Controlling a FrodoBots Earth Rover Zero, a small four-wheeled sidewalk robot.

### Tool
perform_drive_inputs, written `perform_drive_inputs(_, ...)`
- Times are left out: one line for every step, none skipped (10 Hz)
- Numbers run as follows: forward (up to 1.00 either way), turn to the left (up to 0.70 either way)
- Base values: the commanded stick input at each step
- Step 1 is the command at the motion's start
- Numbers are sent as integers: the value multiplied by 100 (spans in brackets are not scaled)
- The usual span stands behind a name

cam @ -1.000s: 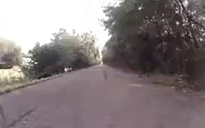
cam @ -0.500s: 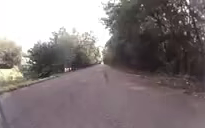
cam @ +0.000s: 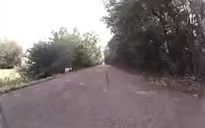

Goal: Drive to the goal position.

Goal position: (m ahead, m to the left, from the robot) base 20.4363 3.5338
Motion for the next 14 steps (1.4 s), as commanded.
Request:
perform_drive_inputs(70,2)
perform_drive_inputs(70,3)
perform_drive_inputs(70,5)
perform_drive_inputs(70,24)
perform_drive_inputs(70,29)
perform_drive_inputs(70,12)
perform_drive_inputs(70,0)
perform_drive_inputs(70,0)
perform_drive_inputs(70,0)
perform_drive_inputs(70,0)
perform_drive_inputs(70,0)
perform_drive_inputs(70,0)
perform_drive_inputs(70,0)
perform_drive_inputs(70,0)
